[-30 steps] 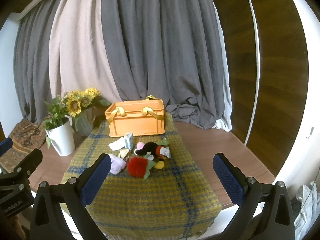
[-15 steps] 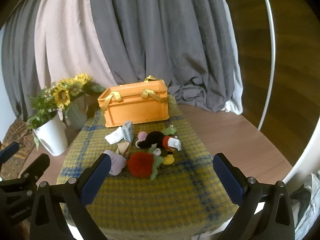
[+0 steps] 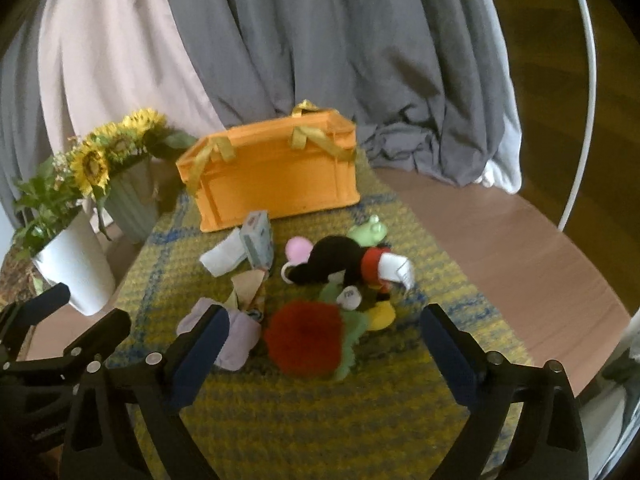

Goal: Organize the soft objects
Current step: 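Grasp the lavender headband with the left tool while the right tool grasps the red pompom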

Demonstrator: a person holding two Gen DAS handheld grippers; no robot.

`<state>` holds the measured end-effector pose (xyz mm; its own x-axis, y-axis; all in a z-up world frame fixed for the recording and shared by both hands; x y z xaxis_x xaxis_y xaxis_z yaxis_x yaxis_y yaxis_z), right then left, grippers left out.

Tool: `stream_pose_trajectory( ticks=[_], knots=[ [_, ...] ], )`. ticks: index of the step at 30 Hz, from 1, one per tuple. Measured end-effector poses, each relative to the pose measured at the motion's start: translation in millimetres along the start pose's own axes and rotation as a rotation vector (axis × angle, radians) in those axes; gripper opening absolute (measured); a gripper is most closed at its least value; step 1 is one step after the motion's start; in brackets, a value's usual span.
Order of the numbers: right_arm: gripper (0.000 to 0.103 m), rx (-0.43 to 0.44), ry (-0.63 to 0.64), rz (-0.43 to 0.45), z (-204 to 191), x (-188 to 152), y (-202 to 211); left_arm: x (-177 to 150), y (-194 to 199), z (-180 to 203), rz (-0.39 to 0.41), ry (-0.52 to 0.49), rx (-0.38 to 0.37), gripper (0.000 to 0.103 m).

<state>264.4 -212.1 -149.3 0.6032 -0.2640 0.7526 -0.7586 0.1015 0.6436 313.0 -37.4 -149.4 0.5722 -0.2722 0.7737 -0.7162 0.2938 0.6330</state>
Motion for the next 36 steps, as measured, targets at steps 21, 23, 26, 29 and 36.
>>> stream_pose_trajectory(
  ticks=[21,23,26,29,36],
  knots=[
    [0.069,0.139,0.069,-0.252,0,-28,-96,-35,-87,20,-0.17,0.106,-0.075,0.059],
    [0.068,0.163,0.069,-0.266,0,-30,-101,-37,-90,23,-0.171,0.115,-0.077,0.055],
    [0.064,0.192,0.101,-0.267,-4,-30,-108,-38,-91,26,-0.168,0.117,-0.086,0.046],
    [0.059,0.217,0.128,-0.276,-7,-31,-112,-38,-91,27,-0.168,0.135,-0.09,0.031],
    [0.046,0.253,0.175,-0.265,-12,-30,-108,-35,-79,31,-0.16,0.123,-0.062,0.023]
  ],
)
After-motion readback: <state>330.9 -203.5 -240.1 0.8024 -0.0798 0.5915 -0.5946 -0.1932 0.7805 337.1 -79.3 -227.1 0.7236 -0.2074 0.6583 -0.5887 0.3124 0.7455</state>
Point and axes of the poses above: each gripper's, at about its wrist camera, not at the fingertips, and y roughly against the way its jaws point, z to its right, x to its top, the point moved 6 cm from there along -y, roughly the way its jaws point
